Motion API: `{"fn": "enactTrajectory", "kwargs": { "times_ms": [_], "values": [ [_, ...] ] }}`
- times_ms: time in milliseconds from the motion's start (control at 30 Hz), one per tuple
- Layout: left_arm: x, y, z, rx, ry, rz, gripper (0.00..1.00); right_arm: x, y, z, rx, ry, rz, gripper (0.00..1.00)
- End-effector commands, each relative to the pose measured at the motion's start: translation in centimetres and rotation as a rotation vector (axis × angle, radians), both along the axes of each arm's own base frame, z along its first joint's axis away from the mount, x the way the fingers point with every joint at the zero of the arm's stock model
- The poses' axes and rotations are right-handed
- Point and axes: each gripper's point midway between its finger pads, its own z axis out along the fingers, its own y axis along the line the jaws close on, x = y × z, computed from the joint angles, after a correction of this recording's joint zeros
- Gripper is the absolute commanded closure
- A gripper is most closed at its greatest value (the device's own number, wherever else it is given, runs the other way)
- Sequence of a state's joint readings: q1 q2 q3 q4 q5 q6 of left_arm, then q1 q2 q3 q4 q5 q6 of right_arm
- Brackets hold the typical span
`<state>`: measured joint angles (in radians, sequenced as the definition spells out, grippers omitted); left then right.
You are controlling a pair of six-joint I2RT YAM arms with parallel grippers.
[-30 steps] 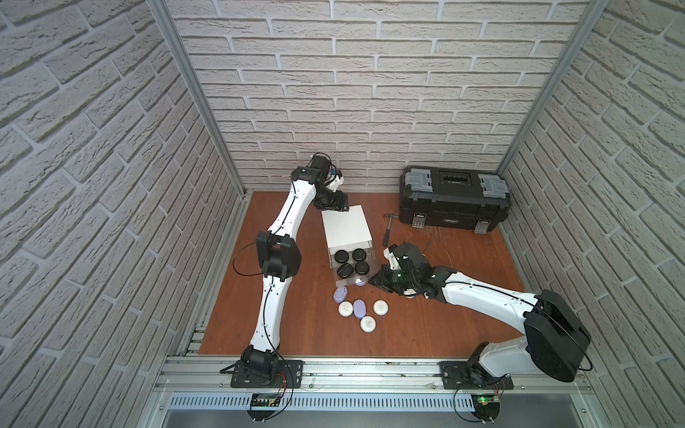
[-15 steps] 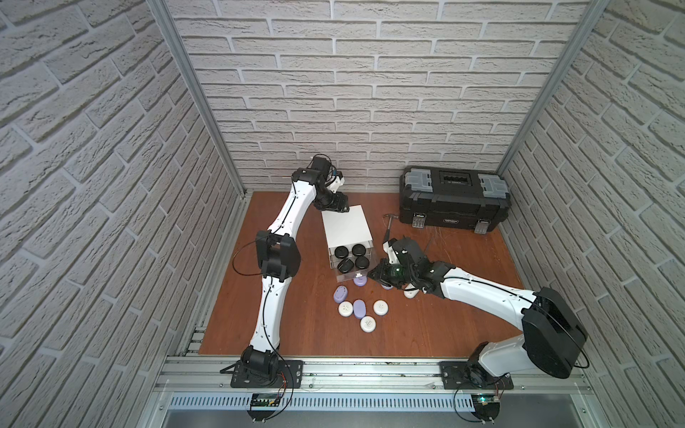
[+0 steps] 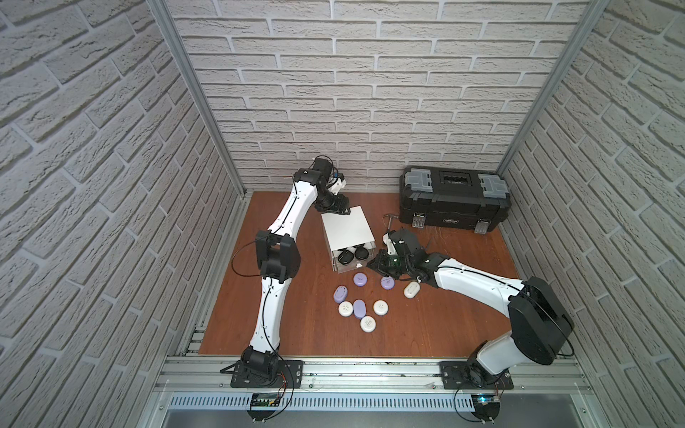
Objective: Put the bluetooth earphones in the drawer according to color
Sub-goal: Close the drawer in the storage box.
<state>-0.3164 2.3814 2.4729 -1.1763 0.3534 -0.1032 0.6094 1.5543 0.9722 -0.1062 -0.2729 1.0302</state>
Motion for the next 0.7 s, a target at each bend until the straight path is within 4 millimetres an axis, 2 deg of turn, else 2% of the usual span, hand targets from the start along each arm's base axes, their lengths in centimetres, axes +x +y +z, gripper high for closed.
{"fn": "enactTrajectory", "kwargs": {
  "times_ms": [0, 667],
  "values": [
    [-3.7, -0.6, -1.0, 0.028, 0.128, -0.038, 0.26, 2.2, 0.8, 2.0, 0.034, -0.093, -0.007, 0.97],
    [-4.4, -0.3, -0.7, 0.034, 0.123, -0.037, 0.25, 4.8, 1.9, 2.3, 0.049, -0.113, -0.036, 0.97]
  ]
}}
